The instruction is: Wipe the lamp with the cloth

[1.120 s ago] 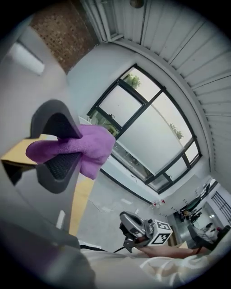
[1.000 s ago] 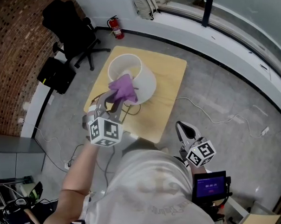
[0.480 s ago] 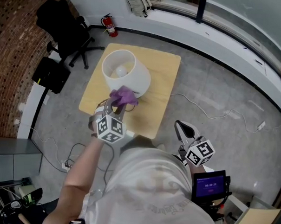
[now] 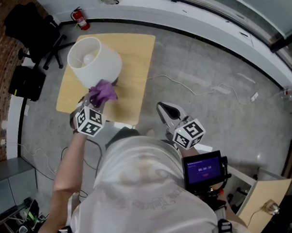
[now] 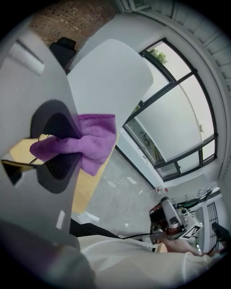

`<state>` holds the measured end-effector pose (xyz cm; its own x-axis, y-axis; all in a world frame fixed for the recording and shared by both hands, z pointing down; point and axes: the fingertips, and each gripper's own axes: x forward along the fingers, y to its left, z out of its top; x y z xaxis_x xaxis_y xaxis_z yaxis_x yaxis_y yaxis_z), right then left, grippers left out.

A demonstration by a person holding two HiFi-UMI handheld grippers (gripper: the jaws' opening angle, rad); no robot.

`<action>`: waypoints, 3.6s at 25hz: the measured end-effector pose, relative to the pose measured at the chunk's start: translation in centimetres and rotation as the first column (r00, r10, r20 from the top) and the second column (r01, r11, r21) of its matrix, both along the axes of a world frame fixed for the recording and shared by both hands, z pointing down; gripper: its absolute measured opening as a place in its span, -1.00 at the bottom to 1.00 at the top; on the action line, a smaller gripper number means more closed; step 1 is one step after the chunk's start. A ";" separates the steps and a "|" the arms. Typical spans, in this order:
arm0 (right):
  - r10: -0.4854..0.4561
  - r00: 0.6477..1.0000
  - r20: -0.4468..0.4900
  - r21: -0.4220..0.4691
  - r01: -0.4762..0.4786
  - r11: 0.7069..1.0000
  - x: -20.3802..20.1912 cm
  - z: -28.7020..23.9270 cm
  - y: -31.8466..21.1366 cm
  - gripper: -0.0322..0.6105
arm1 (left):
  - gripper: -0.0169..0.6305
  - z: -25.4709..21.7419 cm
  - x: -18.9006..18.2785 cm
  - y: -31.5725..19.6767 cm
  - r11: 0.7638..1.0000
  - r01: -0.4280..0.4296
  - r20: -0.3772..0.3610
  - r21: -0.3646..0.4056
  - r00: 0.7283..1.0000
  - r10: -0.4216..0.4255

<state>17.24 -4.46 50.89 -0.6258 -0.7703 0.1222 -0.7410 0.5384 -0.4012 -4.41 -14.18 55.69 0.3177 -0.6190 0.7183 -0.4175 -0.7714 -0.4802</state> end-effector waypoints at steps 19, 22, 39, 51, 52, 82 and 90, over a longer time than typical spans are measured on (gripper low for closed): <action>0.000 1.000 0.031 -0.008 0.001 1.000 -1.7 -0.6 1.1 -0.85 | -0.68 -20.1 0.6 -9.2 0.975 -0.219 0.037 0.044 0.975 0.217; 0.039 0.999 0.034 -0.013 -0.038 0.999 -2.1 -0.4 1.9 -0.85 | -0.68 -16.9 0.1 -11.1 0.953 -0.288 0.173 -0.095 0.938 0.301; 0.171 0.985 0.036 -0.031 -0.170 0.985 0.0 -0.1 3.2 -0.85 | -0.68 -10.7 0.3 -13.3 0.884 -0.036 0.294 -0.467 0.936 0.193; 0.062 0.998 -0.021 0.008 -0.062 0.998 -3.7 -2.9 2.5 -0.85 | -0.67 -24.7 0.2 -9.6 0.974 -0.184 -0.300 -0.134 0.944 0.138; 0.050 0.998 -0.027 0.013 -0.049 0.999 -4.3 -3.2 2.3 -0.85 | -0.67 -25.4 -0.2 -8.7 0.975 -0.198 -0.357 -0.101 0.922 0.150; -0.172 0.969 -0.177 0.109 0.193 0.975 -24.6 -8.5 1.9 -0.86 | -0.67 -11.7 -18.6 10.9 0.996 0.084 -0.757 0.027 0.652 -0.034; -0.140 0.971 -0.193 0.098 0.161 0.982 -25.2 -8.0 2.4 -0.86 | -0.67 -11.2 -19.6 10.1 0.996 0.085 -0.780 0.034 0.625 -0.026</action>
